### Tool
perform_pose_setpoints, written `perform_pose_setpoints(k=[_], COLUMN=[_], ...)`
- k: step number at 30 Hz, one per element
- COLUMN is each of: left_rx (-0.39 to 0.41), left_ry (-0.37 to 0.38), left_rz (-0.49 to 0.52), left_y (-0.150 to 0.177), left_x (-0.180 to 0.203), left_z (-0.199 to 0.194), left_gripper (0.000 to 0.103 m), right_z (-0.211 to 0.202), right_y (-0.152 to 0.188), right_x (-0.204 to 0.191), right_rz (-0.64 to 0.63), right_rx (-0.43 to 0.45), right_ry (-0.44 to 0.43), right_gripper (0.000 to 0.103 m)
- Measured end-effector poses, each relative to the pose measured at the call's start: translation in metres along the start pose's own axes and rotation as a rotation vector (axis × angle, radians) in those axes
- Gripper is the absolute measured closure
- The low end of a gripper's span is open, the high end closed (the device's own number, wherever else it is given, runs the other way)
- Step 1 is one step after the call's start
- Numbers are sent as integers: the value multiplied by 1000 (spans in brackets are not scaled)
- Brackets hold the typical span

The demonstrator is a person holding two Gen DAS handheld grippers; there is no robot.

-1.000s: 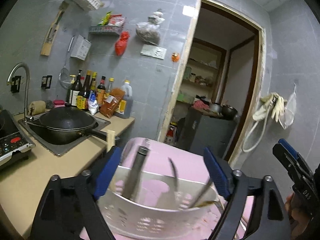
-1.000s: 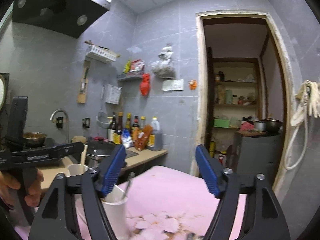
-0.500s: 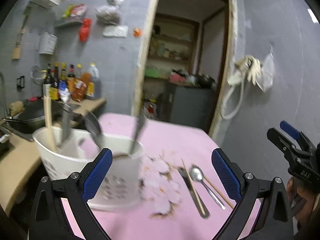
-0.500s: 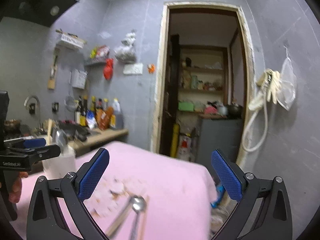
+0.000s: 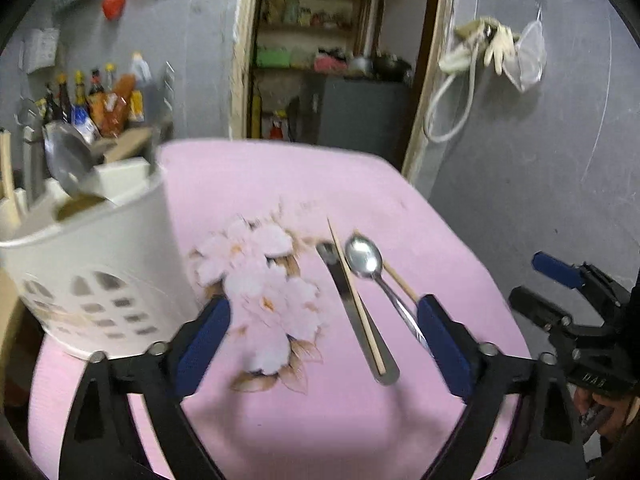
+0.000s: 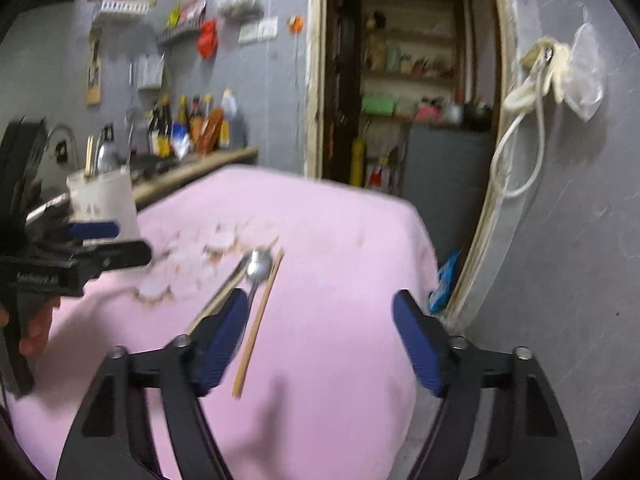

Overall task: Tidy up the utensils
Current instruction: 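Move both tools back down to the remaining chopsticks on the table, then close left tool on one chopstick while right tool closes on another chopstick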

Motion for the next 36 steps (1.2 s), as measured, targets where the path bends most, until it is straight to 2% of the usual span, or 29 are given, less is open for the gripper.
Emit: perform_pose_setpoints(k=[2, 4, 6, 10, 15, 16, 17, 18, 20, 21, 27, 36], left_rx=[-62, -110, -170, -251, -280, -290, -299, -301, -302, -303, -295, -286], left_ry=[17, 40, 88, 113, 107, 102, 90, 76, 82, 81, 65, 4], left_rz=[-8, -27, -71, -111, -66, -50, -33, -9, 8, 12, -18, -62], left_y=[4, 8, 13, 18, 19, 19, 19, 20, 20, 21, 24, 31], left_x=[-2, -4, -8, -12, -3, 0, 2, 5, 8, 8, -1, -23], left_z=[12, 21, 34, 52, 59, 60, 62, 62, 60, 60, 53, 17], left_gripper=[34, 38, 49, 58, 70, 73, 79, 86, 97, 99, 101, 101], right_z=[5, 10, 13, 20, 23, 24, 24, 25, 23, 22, 15, 3], right_y=[7, 14, 20, 31, 38, 38, 37, 37, 37, 37, 38, 39], right_x=[-2, -6, -10, -19, -29, -28, -27, -26, -21, -18, -9, 0], right_rz=[3, 2, -8, -47, -111, -116, -114, -111, -94, -81, -57, -14], right_rx=[-46, -90, -116, -167, -196, -196, -196, -197, -192, -192, -182, -182], right_ry=[-31, -69, -97, -120, -94, -88, -78, -70, -59, -56, -1, 67], right_gripper=[43, 44, 44, 47, 61, 67, 75, 79, 92, 94, 98, 99])
Point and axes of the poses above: each gripper's, at about its wrist camera, not at the fingertips, and z roughly the way its jaws point, x to its right, y to its underside, the point moved 1 cm from there along z, roughly the way its jaws point, and after that the axes turned 10 degrees about x, right-handed, at the moved point
